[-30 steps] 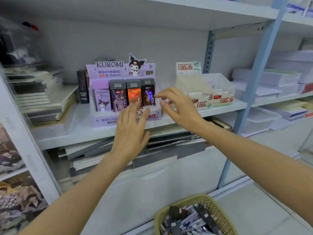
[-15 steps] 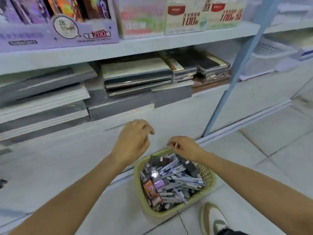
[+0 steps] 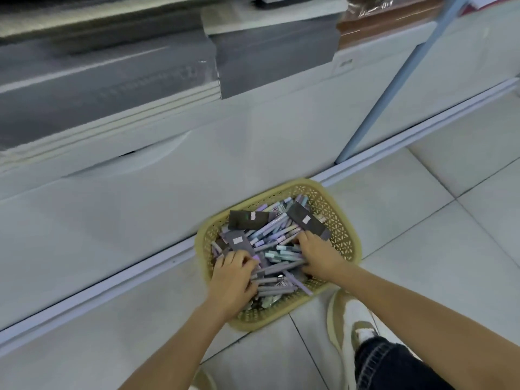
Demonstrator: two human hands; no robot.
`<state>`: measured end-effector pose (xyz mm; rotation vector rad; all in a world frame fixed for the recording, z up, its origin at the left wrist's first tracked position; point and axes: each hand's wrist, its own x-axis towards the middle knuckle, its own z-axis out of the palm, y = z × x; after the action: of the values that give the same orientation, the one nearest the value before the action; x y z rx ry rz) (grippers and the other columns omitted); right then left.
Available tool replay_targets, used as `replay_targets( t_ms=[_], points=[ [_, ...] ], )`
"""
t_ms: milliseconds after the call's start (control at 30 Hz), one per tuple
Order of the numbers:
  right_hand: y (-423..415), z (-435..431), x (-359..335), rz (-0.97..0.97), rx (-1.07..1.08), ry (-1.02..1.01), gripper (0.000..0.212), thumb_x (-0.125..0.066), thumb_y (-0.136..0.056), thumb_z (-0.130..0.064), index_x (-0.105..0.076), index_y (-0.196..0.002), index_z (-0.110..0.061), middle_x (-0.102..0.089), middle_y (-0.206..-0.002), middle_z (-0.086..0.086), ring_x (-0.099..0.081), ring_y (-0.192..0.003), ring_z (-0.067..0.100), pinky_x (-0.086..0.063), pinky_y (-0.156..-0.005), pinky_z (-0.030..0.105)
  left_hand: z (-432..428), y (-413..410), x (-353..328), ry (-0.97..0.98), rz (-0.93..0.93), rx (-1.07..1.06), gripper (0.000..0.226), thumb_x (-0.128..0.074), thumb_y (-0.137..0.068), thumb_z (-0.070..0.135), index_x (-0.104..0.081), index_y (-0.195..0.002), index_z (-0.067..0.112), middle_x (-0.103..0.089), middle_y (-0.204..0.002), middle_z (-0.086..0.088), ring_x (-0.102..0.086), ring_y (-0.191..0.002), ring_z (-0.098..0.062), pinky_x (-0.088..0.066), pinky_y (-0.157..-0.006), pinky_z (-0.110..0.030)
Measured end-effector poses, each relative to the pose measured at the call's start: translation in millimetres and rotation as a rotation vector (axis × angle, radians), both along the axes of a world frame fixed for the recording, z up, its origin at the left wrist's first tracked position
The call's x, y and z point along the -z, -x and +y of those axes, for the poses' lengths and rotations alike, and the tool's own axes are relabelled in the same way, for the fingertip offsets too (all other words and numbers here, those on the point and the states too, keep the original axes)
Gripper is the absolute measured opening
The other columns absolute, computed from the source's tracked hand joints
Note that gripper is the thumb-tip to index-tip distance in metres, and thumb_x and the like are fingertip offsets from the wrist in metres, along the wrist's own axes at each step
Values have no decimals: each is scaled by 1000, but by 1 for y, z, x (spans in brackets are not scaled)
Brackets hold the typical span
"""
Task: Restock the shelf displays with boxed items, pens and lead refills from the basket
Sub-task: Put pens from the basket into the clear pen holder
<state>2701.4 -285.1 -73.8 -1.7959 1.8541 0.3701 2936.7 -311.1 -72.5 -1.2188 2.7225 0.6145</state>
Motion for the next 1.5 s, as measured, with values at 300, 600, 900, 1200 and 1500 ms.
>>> replay_targets(
  t_ms=[300, 600, 900, 1200, 1500],
  points=[
    [40, -24, -17, -224, 116, 22, 20, -62, -92, -19, -48, -78, -19, -51, -77, -4, -51, -79, 20, -33, -66, 28, -18, 1, 2, -78, 14, 18, 39, -46, -97, 41, -50, -134, 29, -47, -126, 4, -40, -119, -18, -30, -95, -29],
    [7, -33, -76, -918, 310, -169, 26, -41, -104, -22, -59, -86, -15, -69, -79, 0, -66, -74, 10, -54, -76, 23, -26, 48, -59, -865, 680, -469, 34, -42, -96, 52, -64, -106, 29, -65, -104, 7, -60, -102, -5, -45, -92, -23],
    [-23, -37, -113, -1244, 350, -344, 35, -37, -105, -18, -41, -128, 9, -57, -81, 7, -54, -67, 9, -45, -62, 22, -31, 69, -90, -986, 935, -754, 36, -49, -96, 47, -60, -113, 17, -69, -105, -17, -68, -80, -24, -58, -65, -38],
    [-27, -27, -138, -1432, 399, -379, 31, -36, -104, -19, -50, -125, -1, -68, -107, 10, -67, -97, 19, -55, -82, 29, -31, 56, -126, -907, 925, -748, 26, -39, -103, 35, -60, -105, 18, -70, -101, -6, -71, -79, -5, -57, -66, -21],
    [-13, -13, -200, -1005, 295, -157, 35, -41, -105, -23, -56, -118, 4, -37, -59, -6, -28, -49, 7, -24, -46, 18, -35, 35, -181, -776, 1210, -925, 25, -54, -98, 33, -45, -82, 16, -32, -54, 4, -25, -37, -6, -23, -35, -18]
  ],
)
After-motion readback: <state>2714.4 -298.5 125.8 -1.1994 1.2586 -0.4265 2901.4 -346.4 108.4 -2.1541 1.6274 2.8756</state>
